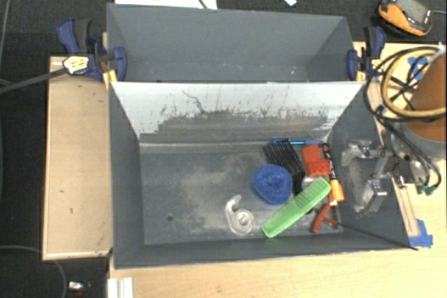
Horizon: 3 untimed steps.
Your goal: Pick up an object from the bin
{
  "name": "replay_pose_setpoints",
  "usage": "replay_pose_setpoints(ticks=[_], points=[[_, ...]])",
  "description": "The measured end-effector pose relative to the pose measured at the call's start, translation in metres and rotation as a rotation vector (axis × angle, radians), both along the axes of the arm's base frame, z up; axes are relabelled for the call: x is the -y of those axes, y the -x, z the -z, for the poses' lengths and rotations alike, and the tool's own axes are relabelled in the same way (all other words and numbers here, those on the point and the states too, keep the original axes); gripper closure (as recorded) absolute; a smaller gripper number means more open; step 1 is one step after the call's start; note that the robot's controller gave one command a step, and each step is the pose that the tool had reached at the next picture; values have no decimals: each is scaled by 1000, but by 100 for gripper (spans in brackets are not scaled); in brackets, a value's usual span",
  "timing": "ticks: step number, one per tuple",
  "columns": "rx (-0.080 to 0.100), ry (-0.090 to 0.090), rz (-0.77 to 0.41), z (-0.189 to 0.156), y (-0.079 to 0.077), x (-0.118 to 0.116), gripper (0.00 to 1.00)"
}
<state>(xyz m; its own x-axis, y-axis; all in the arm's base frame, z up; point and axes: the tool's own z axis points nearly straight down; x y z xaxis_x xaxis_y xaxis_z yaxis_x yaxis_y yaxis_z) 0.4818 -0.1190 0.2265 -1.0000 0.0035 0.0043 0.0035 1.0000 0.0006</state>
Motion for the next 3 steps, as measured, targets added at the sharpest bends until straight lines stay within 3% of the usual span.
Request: replay_pose_setpoints(ticks=[1, 2, 3], points=[[7, 1, -6, -3, -2, -1, 0], [13, 2, -100, 86, -21, -69, 0], [20, 6, -93, 76, -31, -126, 0]])
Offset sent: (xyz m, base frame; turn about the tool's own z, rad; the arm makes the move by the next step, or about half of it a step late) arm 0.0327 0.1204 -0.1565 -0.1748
